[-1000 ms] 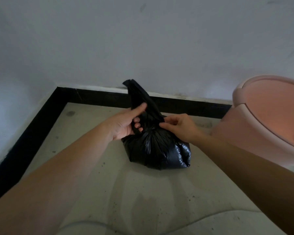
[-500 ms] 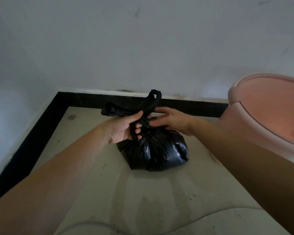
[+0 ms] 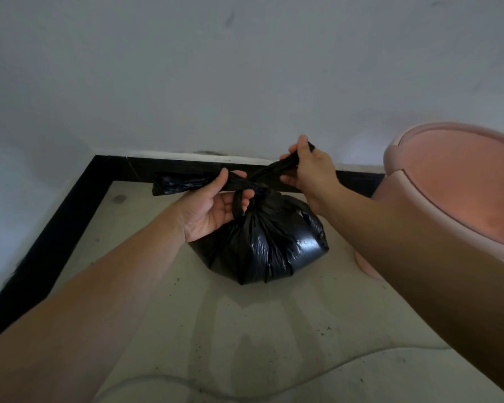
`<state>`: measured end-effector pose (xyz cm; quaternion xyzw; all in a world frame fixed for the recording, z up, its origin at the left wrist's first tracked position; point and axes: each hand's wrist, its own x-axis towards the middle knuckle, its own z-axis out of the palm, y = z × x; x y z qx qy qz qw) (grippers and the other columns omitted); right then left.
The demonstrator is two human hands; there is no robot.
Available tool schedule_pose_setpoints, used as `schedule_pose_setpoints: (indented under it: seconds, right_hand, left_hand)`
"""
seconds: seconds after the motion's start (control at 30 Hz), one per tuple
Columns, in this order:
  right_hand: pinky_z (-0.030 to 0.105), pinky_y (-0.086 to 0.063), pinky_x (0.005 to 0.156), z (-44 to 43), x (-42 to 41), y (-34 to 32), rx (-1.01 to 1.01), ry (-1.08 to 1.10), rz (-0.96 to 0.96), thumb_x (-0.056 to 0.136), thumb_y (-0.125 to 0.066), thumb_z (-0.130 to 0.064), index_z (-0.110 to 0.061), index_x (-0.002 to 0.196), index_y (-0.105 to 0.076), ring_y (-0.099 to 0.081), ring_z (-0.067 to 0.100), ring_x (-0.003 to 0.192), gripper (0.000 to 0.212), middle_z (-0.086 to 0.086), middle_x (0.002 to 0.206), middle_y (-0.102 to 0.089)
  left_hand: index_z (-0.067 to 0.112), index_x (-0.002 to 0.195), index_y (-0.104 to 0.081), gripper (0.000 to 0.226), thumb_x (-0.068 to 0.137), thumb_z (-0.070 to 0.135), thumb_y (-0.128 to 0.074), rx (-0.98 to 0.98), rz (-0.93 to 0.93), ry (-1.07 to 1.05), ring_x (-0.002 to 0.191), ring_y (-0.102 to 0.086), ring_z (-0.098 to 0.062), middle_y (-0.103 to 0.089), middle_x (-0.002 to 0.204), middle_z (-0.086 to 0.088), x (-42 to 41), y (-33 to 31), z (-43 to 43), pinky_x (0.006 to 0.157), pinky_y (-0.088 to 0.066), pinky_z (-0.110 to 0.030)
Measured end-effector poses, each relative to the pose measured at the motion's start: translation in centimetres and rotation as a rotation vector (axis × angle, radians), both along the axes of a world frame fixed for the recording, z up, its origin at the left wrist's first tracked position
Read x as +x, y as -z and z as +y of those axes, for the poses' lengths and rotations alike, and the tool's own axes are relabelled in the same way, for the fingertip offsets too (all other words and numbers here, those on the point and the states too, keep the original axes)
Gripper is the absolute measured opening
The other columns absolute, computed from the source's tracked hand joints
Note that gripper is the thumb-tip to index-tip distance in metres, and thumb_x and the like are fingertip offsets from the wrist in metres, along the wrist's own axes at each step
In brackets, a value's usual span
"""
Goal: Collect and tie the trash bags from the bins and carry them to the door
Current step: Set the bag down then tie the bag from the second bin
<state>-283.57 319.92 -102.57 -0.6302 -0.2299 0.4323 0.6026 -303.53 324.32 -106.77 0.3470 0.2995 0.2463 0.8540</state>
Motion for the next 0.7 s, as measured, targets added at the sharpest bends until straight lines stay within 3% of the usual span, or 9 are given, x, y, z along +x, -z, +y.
schedule_pose_setpoints:
  seconds: [0.1,0.2,0.27,0.33,0.4,0.53,0.67,0.7]
  right_hand:
    - [0.026,-0.055,0.055,-0.4,-0.2,0.0,-0.009,0.014,0.113,0.105,-0.041,-0.035,-0.012,0.083,-0.054,-0.059,0.017,0.072,0.034,0.006,0.078,-0.059]
    - [0.027,-0.051,0.051,-0.6,-0.6,-0.1,0.000,0.008,0.103,0.105,-0.041,-0.035,-0.015,0.077,-0.051,-0.056,0.015,0.062,0.036,0.002,0.065,-0.054]
    - [0.028,-0.047,0.050,-0.7,-0.8,-0.2,0.017,-0.018,0.105,0.105,-0.039,-0.036,-0.017,0.073,-0.047,-0.054,0.014,0.053,0.038,0.000,0.056,-0.048]
    - [0.028,-0.045,0.049,-1.0,-0.9,-0.4,0.035,-0.052,0.129,0.105,-0.038,-0.036,-0.018,0.072,-0.043,-0.050,0.015,0.048,0.038,-0.002,0.053,-0.041]
    - [0.028,-0.043,0.048,-1.2,-1.0,-0.6,0.041,-0.077,0.155,0.104,-0.040,-0.035,-0.019,0.069,-0.042,-0.047,0.015,0.045,0.039,-0.002,0.051,-0.036]
    - [0.026,-0.044,0.046,-1.8,-0.9,-0.8,0.035,-0.130,0.179,0.103,-0.043,-0.033,-0.018,0.066,-0.044,-0.047,0.016,0.044,0.040,-0.001,0.048,-0.036]
    - [0.029,-0.055,0.050,-2.4,0.2,0.1,-0.173,-0.383,0.199,0.103,-0.047,-0.034,-0.015,0.072,-0.049,-0.056,0.016,0.049,0.036,0.000,0.050,-0.042]
    - [0.030,-0.057,0.053,-2.7,0.5,0.5,-0.249,-0.461,0.172,0.102,-0.049,-0.034,-0.013,0.076,-0.052,-0.059,0.016,0.052,0.033,0.001,0.053,-0.045]
  left_hand:
    - [0.020,0.088,-0.063,0.035,0.102,0.043,-0.040,-0.034,0.007,0.032,0.081,-0.066,-0.021,-0.071,0.093,-0.014,0.1,0.1,-0.1,0.077,-0.058,-0.029]
    - [0.017,0.072,-0.052,0.044,0.103,0.044,-0.037,-0.046,0.084,0.053,0.086,-0.067,-0.024,-0.070,0.097,-0.020,0.1,0.5,0.0,0.084,-0.058,-0.032]
    - [0.014,0.069,-0.056,0.046,0.104,0.040,-0.040,-0.019,0.132,0.047,0.087,-0.068,-0.025,-0.070,0.098,-0.023,0.2,0.7,0.1,0.087,-0.057,-0.033]
    - [0.003,0.089,-0.066,0.035,0.102,0.030,-0.048,-0.007,0.161,0.021,0.087,-0.069,-0.023,-0.071,0.099,-0.022,0.3,0.6,0.0,0.085,-0.058,-0.032]
    - [-0.004,0.111,-0.065,0.027,0.098,0.017,-0.056,0.014,0.172,-0.019,0.088,-0.071,-0.021,-0.072,0.101,-0.021,0.3,0.4,-0.1,0.081,-0.059,-0.029]
    - [-0.009,0.115,-0.064,0.027,0.090,0.002,-0.063,0.075,0.191,-0.055,0.093,-0.071,-0.022,-0.072,0.103,-0.020,0.2,0.1,-0.2,0.085,-0.059,-0.029]
    - [0.001,0.085,-0.069,0.006,0.083,-0.004,-0.069,0.152,0.245,-0.050,0.093,-0.069,-0.022,-0.073,0.091,-0.012,-0.3,-0.2,0.1,0.085,-0.058,-0.030]
    - [0.004,0.076,-0.063,0.014,0.081,-0.006,-0.070,0.187,0.260,-0.041,0.089,-0.070,-0.019,-0.072,0.084,-0.008,-0.3,-0.3,0.2,0.084,-0.058,-0.029]
